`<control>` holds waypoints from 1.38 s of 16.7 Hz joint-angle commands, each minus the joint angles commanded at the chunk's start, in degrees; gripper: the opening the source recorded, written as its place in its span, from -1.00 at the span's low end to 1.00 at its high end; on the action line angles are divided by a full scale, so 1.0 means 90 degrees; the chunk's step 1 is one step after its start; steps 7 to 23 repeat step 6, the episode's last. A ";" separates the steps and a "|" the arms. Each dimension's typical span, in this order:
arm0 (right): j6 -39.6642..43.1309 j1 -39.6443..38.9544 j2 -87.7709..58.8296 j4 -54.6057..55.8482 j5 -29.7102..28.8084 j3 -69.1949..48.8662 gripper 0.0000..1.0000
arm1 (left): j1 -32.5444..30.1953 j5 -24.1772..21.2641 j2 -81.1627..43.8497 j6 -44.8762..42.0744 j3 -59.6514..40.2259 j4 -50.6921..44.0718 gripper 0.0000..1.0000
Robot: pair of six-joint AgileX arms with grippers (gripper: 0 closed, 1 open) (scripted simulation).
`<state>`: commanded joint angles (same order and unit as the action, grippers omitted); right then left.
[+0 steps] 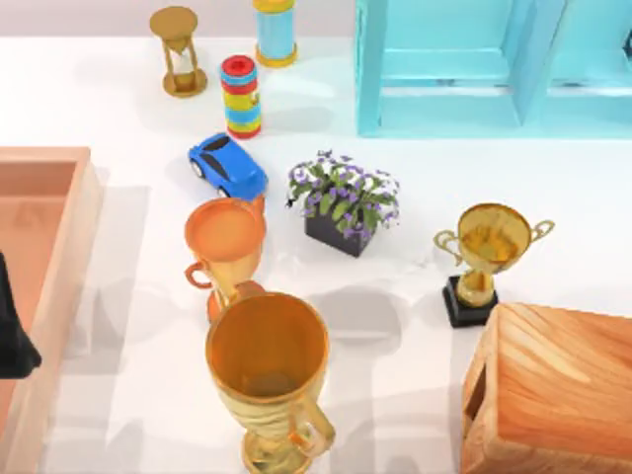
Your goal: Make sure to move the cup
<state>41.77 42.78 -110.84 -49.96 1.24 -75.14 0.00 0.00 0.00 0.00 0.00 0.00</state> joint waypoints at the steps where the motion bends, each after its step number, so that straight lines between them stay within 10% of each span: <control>1: 0.0000 0.0000 0.0000 0.0000 0.0000 0.0000 1.00 | 0.0000 0.0000 0.0000 0.0000 0.0000 0.0000 1.00; 23: 0.0000 0.0000 0.0000 0.0000 0.0000 0.0000 1.00 | 0.0000 0.0000 0.0000 0.0000 0.0000 0.0000 1.00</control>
